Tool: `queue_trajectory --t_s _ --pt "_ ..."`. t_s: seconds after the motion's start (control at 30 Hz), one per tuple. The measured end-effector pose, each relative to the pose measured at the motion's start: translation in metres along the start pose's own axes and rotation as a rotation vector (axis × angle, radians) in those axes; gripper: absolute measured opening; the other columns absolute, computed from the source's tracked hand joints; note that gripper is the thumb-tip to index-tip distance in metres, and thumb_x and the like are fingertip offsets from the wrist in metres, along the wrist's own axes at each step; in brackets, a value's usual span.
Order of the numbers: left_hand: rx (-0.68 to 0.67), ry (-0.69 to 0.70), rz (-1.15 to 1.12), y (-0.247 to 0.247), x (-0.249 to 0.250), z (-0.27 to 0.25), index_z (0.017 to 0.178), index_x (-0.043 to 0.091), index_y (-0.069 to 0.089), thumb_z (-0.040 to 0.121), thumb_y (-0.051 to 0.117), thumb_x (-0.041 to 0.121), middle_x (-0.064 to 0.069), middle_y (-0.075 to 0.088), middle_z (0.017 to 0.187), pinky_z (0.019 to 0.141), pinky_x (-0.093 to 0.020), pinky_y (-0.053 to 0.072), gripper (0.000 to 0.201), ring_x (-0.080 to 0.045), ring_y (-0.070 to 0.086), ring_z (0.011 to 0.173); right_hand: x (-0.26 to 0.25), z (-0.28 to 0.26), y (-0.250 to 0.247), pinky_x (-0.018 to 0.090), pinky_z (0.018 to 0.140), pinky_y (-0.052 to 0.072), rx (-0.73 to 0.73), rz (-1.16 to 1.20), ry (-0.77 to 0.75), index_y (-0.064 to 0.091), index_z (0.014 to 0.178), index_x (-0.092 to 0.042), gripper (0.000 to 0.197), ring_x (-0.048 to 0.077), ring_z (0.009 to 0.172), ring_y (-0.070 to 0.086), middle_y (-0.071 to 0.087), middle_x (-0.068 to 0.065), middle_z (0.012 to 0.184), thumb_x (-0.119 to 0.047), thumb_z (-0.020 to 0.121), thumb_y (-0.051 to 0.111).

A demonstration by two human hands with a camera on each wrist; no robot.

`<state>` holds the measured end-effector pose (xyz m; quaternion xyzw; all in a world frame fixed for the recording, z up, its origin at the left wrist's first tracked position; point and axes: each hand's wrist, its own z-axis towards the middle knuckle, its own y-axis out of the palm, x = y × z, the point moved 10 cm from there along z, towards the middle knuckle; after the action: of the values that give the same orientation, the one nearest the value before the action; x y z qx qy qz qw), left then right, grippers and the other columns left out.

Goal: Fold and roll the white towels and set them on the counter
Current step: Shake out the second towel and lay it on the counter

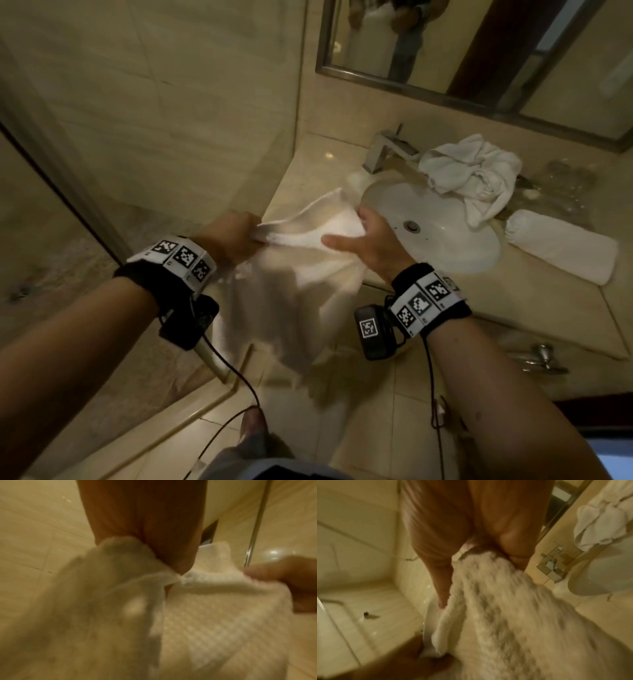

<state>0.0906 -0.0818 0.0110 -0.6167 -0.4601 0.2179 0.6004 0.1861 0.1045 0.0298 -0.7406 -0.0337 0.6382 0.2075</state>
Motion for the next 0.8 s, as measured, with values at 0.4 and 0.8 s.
queue_trajectory --t_s 0.4,0.8 --pt "-0.086 -0.100 0.539 -0.023 -0.031 0.030 0.112 0.010 0.065 0.090 0.049 0.023 -0.014 0.060 0.110 0.080 -0.037 0.052 0.029 -0.034 0.060 0.102 0.016 0.034 -0.037 0.041 0.077 0.054 0.292 -0.171 0.055 0.072 0.088 -0.009 0.030 0.026 0.084 0.067 0.072 0.010 0.087 -0.037 0.081 0.071" --pt "0.018 -0.028 0.195 -0.045 0.002 0.100 0.113 -0.002 0.058 0.090 0.050 0.007 -0.023 0.063 0.114 0.085 -0.039 0.046 0.026 -0.040 0.058 0.107 0.038 0.051 -0.087 0.029 0.062 0.039 0.573 -0.273 0.204 0.067 0.074 -0.011 0.038 0.027 0.072 0.058 0.064 0.006 0.070 -0.047 0.085 0.063"
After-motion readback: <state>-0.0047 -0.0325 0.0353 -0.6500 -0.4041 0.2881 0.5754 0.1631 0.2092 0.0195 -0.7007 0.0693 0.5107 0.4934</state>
